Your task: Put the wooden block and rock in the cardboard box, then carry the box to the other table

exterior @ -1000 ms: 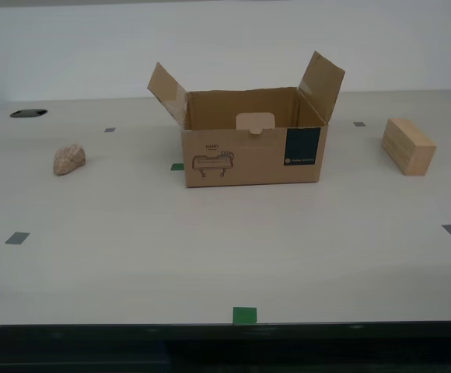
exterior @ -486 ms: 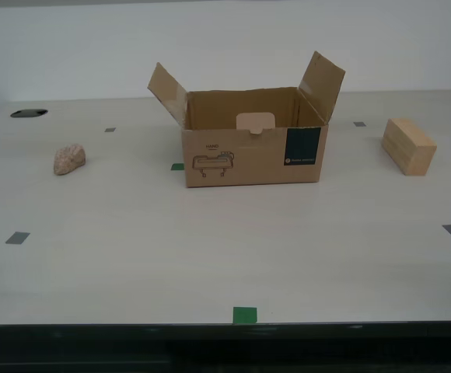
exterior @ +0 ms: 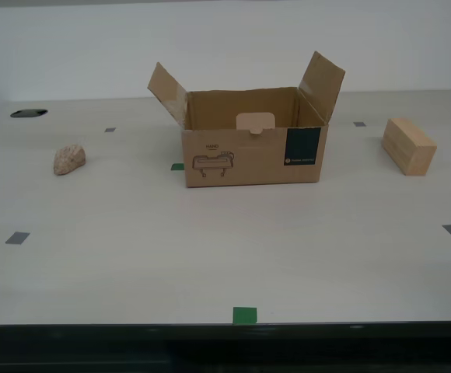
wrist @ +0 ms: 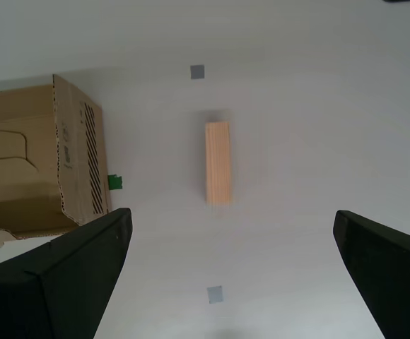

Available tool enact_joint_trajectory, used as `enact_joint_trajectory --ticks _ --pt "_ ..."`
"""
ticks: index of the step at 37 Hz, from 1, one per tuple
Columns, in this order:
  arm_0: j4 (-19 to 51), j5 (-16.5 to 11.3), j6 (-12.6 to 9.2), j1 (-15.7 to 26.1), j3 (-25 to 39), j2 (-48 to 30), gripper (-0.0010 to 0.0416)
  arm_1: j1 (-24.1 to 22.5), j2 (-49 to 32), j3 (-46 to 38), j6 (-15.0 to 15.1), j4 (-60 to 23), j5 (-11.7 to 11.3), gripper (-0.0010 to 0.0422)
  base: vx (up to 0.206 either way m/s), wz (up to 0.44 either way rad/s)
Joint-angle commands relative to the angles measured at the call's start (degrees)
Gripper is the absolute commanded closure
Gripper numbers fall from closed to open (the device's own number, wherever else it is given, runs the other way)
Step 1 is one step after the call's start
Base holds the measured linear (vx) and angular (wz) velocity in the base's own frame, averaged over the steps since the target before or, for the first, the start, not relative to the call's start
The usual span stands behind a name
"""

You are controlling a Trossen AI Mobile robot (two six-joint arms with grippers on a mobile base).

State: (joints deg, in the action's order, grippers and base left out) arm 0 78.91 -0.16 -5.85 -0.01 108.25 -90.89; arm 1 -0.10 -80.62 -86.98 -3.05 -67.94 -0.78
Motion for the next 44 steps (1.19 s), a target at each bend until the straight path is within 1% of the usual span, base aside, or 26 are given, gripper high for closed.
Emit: enact_joint_trajectory --ticks 1,6,9,18,25,30,36,39,41,44 --pt "1.09 -0.02 -0.15 0.02 1.92 -2.25 0.0007 0.00 -2.36 -1.29 0.13 -0.28 0.09 0.0016 0.000 0.000" --pt "2.38 -0.02 -0.15 0.02 3.89 -5.25 0.0007 0.00 -4.83 -1.97 0.35 -0.31 0.09 0.0016 0.000 0.000" --pt "2.43 -0.02 -0.13 0.02 4.46 -6.93 0.0007 0.00 -6.27 -1.95 1.29 -0.24 0.09 0.0016 0.000 0.000" --pt "2.05 -0.02 0.11 0.02 4.31 -10.84 0.0007 0.02 -9.90 -1.92 1.62 0.61 -0.37 0.0016 0.000 0.000" --pt "1.68 -0.02 0.07 0.07 4.15 -11.93 0.0007 0.02 -10.27 -1.92 1.60 1.20 -0.26 0.0016 0.000 0.000" --pt "0.59 -0.04 0.17 0.07 2.93 -11.80 0.0007 0.02 -10.21 -1.92 1.60 1.40 -0.28 0.0016 0.000 0.000" --pt "0.24 -0.04 0.74 0.07 1.79 -11.91 0.0007 0.02 -10.21 -1.90 1.62 1.51 -0.24 0.0016 0.000 0.000" --pt "-0.76 -0.04 2.27 0.07 0.96 -11.89 0.0007 0.02 -10.21 -1.88 1.62 1.60 -0.24 0.0016 0.000 0.000" --pt "-1.84 -0.04 2.89 0.07 0.20 -11.89 0.0007 0.02 -10.21 -1.84 1.62 1.68 -0.24 0.0016 0.000 0.000" --pt "-2.99 -0.04 2.86 0.07 -1.16 -11.89 0.0007 0.02 -10.21 -1.70 1.66 2.16 -0.24 0.0016 0.000 0.000"
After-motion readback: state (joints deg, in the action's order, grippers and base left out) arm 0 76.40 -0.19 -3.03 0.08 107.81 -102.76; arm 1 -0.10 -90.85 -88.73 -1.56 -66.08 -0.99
